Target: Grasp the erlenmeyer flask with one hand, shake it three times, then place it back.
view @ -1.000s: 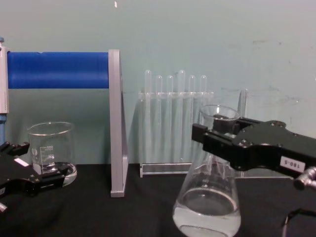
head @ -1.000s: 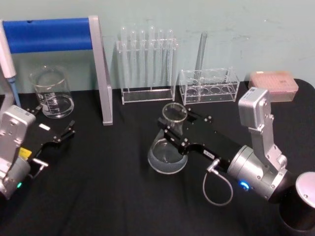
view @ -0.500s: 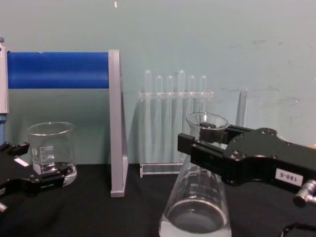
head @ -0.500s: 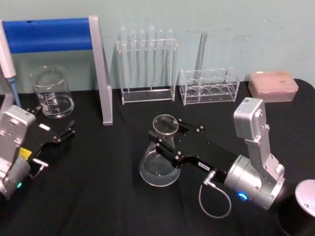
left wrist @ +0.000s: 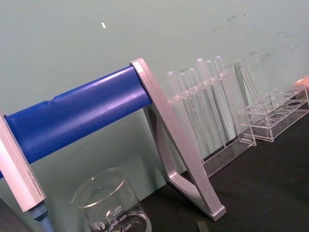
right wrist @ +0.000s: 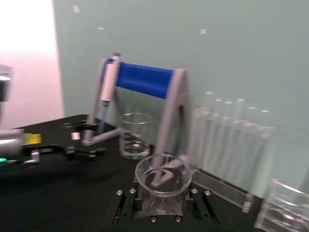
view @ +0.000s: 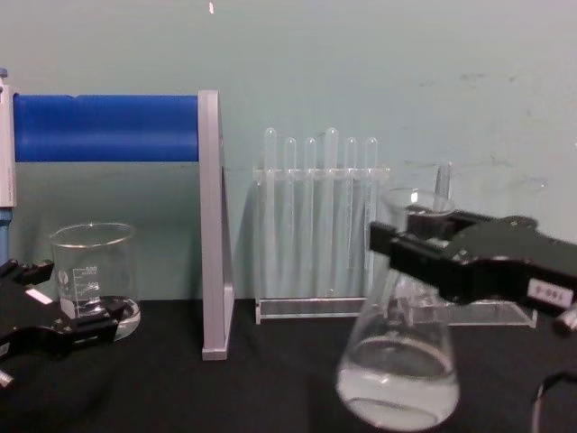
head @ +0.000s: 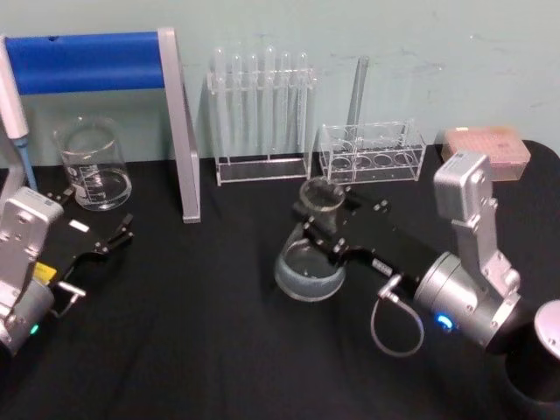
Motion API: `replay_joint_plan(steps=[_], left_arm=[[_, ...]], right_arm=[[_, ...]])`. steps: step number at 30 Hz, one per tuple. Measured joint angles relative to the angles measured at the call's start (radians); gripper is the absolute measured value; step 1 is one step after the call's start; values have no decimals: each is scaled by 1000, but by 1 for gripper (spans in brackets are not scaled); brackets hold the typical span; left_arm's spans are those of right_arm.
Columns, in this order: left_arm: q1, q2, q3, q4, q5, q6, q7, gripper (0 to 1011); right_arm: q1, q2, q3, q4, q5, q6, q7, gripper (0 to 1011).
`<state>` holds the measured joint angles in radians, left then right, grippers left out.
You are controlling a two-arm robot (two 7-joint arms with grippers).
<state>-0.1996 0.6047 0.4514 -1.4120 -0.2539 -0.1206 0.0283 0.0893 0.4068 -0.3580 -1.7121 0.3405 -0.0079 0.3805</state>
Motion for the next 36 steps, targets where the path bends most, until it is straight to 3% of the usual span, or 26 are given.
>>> replay_joint_plan(steps=[20, 36], left_arm=[[0, 0, 0, 0, 0, 0, 0, 1001], [0, 0, 0, 0, 0, 0, 0, 1001]], right_arm=[[84, -46, 130, 142, -54, -13, -103, 450], [95, -70, 178, 175, -92, -13, -116, 450]])
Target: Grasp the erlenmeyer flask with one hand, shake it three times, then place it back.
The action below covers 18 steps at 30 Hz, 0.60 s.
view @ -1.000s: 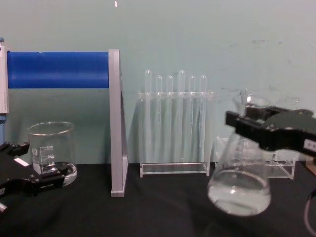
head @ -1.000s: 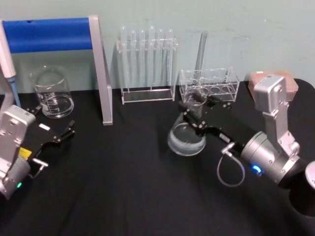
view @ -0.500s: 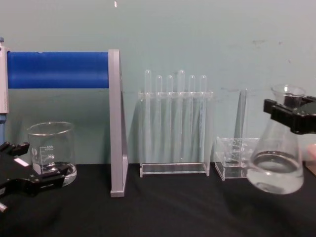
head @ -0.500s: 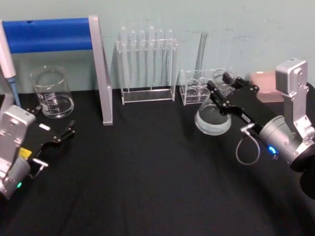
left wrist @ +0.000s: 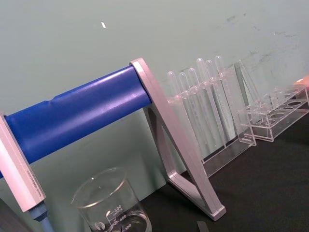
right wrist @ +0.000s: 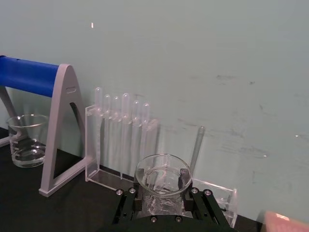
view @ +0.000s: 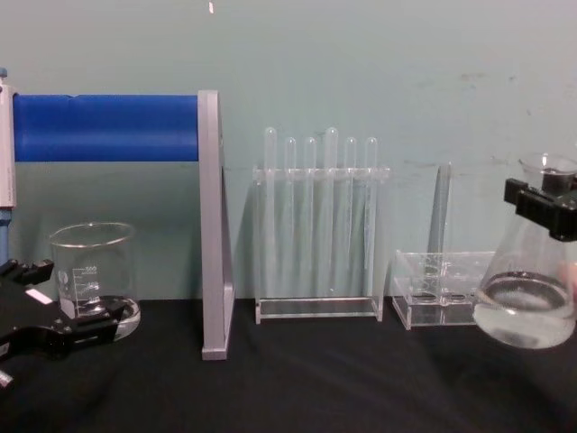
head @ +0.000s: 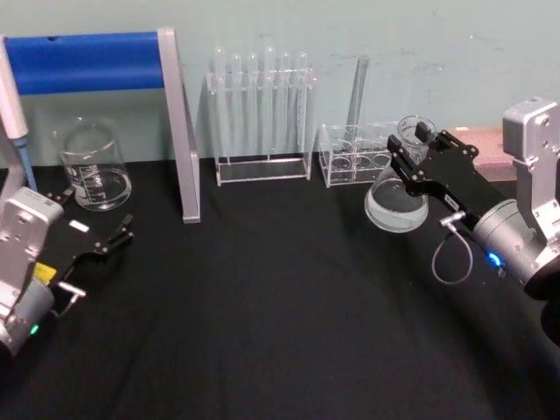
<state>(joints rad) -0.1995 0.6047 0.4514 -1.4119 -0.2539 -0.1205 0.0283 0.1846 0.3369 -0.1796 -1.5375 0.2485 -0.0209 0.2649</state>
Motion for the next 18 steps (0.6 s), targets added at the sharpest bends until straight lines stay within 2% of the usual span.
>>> replay_joint_plan(steps=[8, 18], left_arm=[[0, 0, 0, 0, 0, 0, 0, 1001], [0, 0, 0, 0, 0, 0, 0, 1001]], right_arm=[[-20, -3, -11, -25, -2, 8, 28, 450], [-57, 2, -59, -82, 16, 24, 77, 450]])
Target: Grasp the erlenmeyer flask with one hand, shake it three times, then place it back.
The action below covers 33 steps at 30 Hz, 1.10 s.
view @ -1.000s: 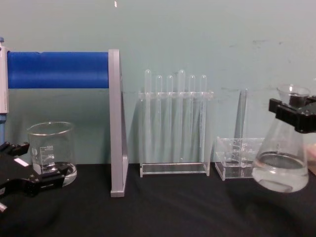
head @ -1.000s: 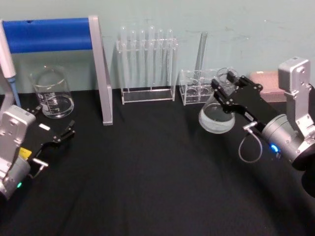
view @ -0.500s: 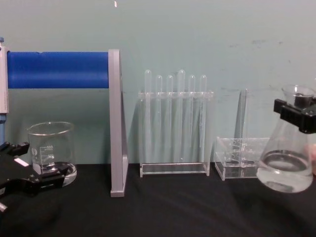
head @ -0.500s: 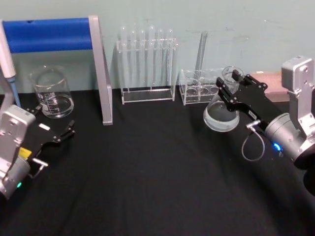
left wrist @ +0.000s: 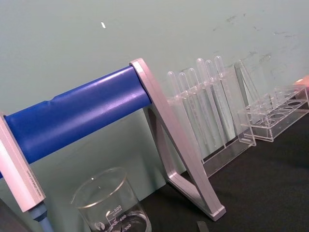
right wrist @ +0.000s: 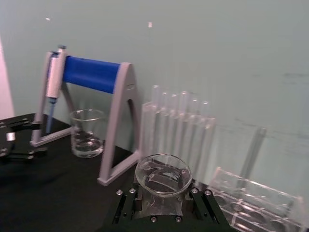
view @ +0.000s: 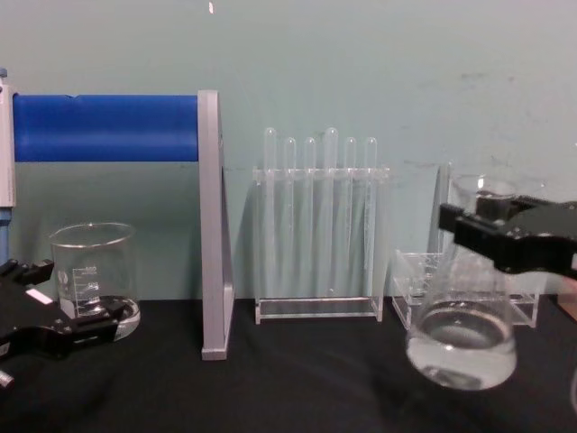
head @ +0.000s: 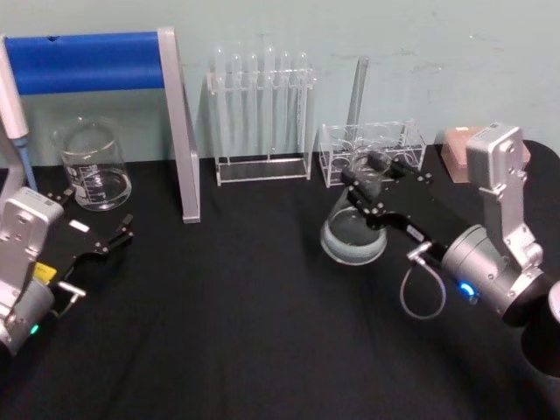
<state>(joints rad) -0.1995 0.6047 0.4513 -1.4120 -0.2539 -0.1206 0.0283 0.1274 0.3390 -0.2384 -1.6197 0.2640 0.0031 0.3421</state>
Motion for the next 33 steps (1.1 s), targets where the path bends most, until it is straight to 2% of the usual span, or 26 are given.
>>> replay_joint_plan(steps=[7, 18, 33], left_arm=[[0, 0, 0, 0, 0, 0, 0, 1001], [0, 0, 0, 0, 0, 0, 0, 1001], [0, 0, 0, 0, 0, 0, 0, 1001]], right_arm=[[-11, 9, -28, -19, 11, 4, 14, 450], [-12, 18, -44, -22, 20, 6, 14, 450], [-13, 22, -71, 7, 14, 7, 15, 450]])
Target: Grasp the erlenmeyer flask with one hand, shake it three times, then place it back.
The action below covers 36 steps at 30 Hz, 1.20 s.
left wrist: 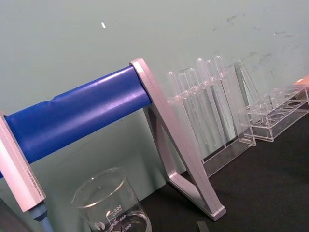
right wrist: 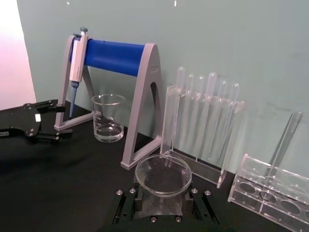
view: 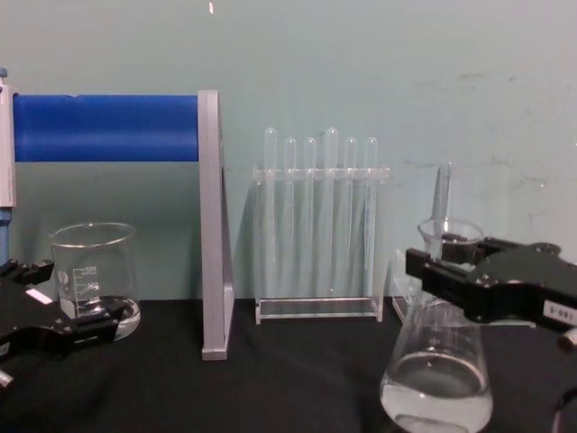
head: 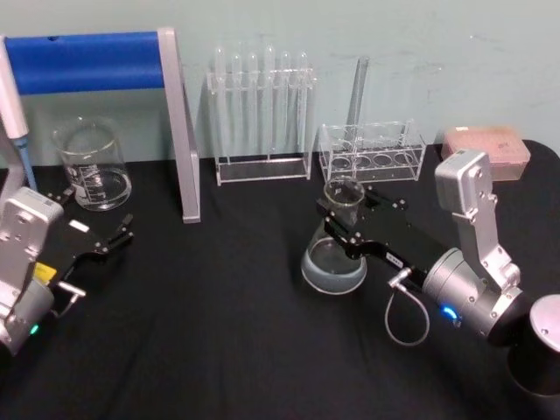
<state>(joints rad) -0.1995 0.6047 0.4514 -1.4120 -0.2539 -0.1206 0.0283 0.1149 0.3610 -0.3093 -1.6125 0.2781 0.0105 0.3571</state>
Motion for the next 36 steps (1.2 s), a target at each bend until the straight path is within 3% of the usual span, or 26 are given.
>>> replay_joint_plan(steps=[36], left_arm=[[0, 0, 0, 0, 0, 0, 0, 1001]], right_arm=[[-20, 5, -39, 23, -7, 21, 13, 450]])
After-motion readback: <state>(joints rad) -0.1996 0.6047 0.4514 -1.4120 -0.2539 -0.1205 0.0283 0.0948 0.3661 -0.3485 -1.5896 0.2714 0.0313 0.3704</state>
